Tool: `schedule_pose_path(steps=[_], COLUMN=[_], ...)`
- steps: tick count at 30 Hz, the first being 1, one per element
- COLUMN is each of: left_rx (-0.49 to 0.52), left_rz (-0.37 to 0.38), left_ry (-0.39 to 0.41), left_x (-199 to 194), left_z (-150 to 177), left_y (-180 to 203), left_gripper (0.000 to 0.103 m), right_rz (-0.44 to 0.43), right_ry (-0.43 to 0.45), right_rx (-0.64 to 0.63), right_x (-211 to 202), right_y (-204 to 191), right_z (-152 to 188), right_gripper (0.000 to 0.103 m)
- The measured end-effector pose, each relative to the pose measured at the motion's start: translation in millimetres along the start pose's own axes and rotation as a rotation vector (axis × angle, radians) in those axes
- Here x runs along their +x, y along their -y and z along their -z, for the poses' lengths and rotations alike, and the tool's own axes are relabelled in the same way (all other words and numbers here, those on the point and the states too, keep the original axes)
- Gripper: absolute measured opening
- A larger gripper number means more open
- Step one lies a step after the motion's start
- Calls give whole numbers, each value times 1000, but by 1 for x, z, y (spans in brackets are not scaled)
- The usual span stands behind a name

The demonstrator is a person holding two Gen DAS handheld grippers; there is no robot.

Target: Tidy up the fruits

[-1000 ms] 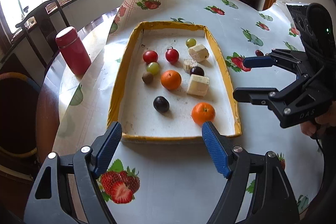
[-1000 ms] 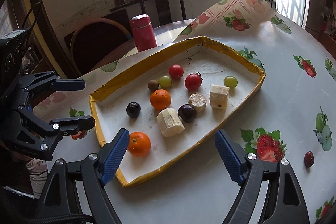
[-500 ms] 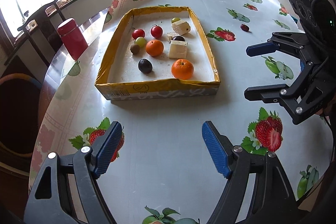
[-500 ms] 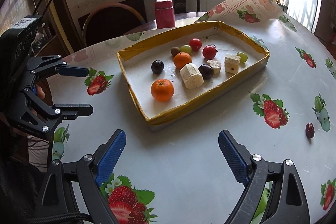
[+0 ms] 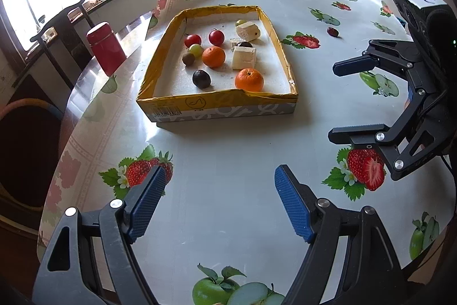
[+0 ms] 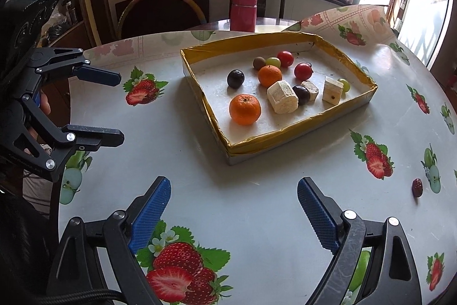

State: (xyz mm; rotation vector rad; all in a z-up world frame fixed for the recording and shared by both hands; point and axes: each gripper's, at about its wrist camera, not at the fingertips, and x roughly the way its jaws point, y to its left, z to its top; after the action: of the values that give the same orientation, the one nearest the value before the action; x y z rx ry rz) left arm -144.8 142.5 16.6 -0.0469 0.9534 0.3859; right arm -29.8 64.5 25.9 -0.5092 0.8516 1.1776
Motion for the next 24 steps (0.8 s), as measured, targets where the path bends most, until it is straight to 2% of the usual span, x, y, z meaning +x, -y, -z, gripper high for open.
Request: schedule_pose_path(steps=[11, 16, 24], left_rx=[3, -22, -30], left_rz=[-5, 32, -7], left_ry=[3, 2, 21], left_x=[-1, -1, -2], left_z=[5, 6, 3], left_y=[1, -4, -10], left_gripper=[79, 79, 79], right_rz=[3, 6, 4], right_ry=[2, 2, -7], right_rx=[9, 8, 1], right_x=[-1, 0, 3], right_y=[-2, -3, -3], right_z=[5, 4, 3], right_gripper=[92, 92, 92])
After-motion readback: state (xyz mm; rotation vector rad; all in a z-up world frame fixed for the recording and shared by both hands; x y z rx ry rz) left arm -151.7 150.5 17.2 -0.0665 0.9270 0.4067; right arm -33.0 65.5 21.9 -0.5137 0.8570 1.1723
